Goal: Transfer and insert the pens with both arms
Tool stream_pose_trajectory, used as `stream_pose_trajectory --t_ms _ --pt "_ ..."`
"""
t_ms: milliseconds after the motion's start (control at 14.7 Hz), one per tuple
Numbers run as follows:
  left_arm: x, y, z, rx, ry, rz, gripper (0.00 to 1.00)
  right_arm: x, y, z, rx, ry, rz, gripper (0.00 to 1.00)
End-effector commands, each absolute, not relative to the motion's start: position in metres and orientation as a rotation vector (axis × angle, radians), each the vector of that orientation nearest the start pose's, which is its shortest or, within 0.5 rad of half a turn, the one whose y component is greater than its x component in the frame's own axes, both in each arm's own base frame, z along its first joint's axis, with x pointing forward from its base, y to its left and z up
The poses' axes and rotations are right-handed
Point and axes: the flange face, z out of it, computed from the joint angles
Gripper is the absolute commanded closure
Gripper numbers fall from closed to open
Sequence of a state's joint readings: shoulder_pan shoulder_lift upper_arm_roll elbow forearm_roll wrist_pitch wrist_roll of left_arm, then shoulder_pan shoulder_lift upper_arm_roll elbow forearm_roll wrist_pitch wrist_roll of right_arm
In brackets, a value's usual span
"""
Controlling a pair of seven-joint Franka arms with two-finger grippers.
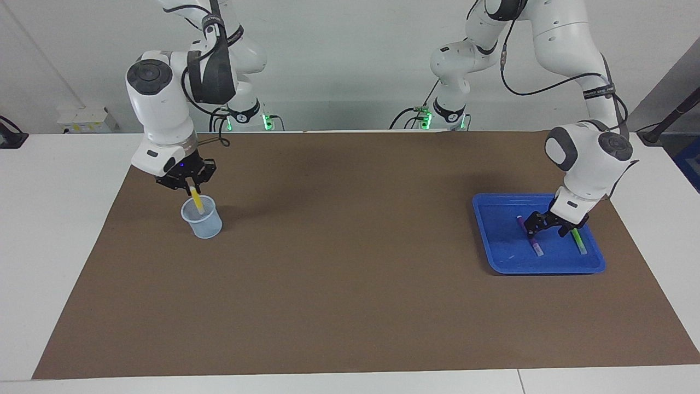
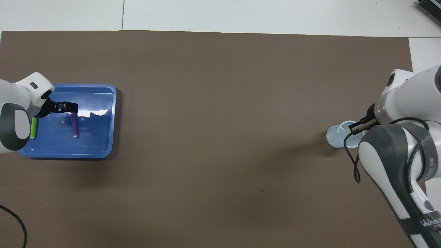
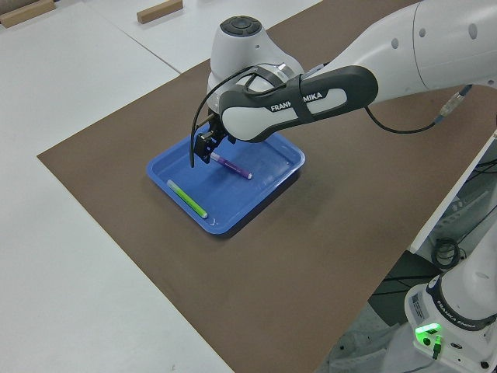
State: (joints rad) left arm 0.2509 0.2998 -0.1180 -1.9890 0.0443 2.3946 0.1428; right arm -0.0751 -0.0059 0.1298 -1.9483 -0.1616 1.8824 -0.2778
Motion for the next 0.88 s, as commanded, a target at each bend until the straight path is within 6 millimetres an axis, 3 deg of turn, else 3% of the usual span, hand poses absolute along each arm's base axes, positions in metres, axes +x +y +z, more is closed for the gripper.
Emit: stream_pose_trajectory --t_ms 0,136,272,612,748,816 --pt "0.598 0.091 0.316 -3.114 -0.024 -0.195 0.00 0.543 0.003 0.466 -3.237 -0.684 0.118 1.00" --pt "0.593 0.088 0.309 -3.118 -0.085 -0.177 0.00 0.541 0.001 0.454 -3.226 -0.720 0.114 1.00" --pt "0.589 0.088 0.303 -3.119 -0.087 -0.175 0.07 0.542 -0.005 0.442 -3.220 -0.717 0.132 1.00" --pt "0.585 0.081 0.298 -3.119 -0.127 -0.183 0.53 0.546 -0.009 0.430 -3.214 -0.712 0.131 1.00" --pt "0.585 0.079 0.298 -3.121 -0.126 -0.176 0.86 0.545 -0.010 0.426 -3.218 -0.696 0.135 1.00" --pt "0.585 0.078 0.298 -3.121 -0.124 -0.171 1.00 0.545 -0.012 0.426 -3.219 -0.684 0.135 0.92"
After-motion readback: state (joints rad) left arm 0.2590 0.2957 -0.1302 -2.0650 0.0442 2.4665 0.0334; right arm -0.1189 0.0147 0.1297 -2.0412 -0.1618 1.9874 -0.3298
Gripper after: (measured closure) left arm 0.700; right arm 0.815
